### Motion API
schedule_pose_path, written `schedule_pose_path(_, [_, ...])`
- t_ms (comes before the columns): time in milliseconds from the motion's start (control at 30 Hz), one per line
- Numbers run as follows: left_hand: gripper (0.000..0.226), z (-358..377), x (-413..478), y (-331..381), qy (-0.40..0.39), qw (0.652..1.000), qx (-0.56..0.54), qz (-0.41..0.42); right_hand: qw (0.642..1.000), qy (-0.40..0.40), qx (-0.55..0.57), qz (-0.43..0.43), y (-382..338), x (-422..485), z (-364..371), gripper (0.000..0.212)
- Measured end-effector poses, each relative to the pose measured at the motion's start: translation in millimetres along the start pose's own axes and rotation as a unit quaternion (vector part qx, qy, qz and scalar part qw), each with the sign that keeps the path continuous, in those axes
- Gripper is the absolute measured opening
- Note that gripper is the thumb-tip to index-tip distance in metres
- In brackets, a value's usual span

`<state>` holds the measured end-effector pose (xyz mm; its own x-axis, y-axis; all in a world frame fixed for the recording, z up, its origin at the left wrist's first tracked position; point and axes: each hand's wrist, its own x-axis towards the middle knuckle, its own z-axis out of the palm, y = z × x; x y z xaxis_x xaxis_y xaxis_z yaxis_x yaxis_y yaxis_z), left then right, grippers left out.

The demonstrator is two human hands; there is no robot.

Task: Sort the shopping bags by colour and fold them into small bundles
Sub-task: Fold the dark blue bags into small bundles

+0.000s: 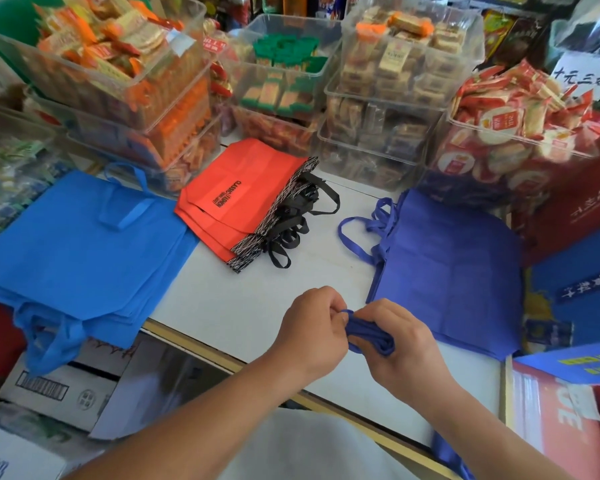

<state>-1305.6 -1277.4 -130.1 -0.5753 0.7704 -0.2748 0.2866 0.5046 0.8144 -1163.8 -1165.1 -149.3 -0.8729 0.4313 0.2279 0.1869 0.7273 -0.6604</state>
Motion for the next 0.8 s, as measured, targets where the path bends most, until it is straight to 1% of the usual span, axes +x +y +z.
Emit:
schedule_pose_path(100, [0.008, 1, -3, 1, 0.016, 1.0, 0.009, 0.016, 0.999, -0.024, 0.024, 0.011, 2, 1, -1, 0.031])
schedule_pose_path(200, [0.011, -1, -4, 1, 0.022, 1.0, -0.021, 0.006, 0.993, -0.053, 0.084, 0.064, 0, 2, -5, 0.027])
schedule_pose_path(267, [0.011, -3, -4, -1, 0.02, 0.999, -0.047, 0.002, 0.99, -0.063, 0.094, 0.086, -3, 3, -10, 0.024])
schedule_pose_path(433, [0.012, -8, 1, -3, 0.033, 0.992, -0.118, -0.008, 0.988, -0.026, 0.117, 0.095, -15, 4, -12, 0.03])
schedule_pose_path(533, [0.014, -6, 3, -2, 0.026, 0.994, -0.098, -0.033, 0.997, -0.029, 0.061, 0.027, -12, 3, -8, 0.028])
schedule_pose_path(600, [0.014, -5, 0, 1, 0.013, 0.996, -0.073, -0.046, 0.999, -0.03, 0.027, 0.003, -11, -1, -3, 0.028])
schedule_pose_path(700, [0.014, -2, -5, 3, 0.002, 0.999, -0.026, -0.04, 0.999, -0.027, 0.023, 0.007, -10, -11, 4, 0.027])
schedule_pose_path(800, [0.014, 3, -12, 5, 0.012, 1.0, -0.008, -0.018, 0.995, -0.018, 0.091, 0.045, -12, -14, 3, 0.025])
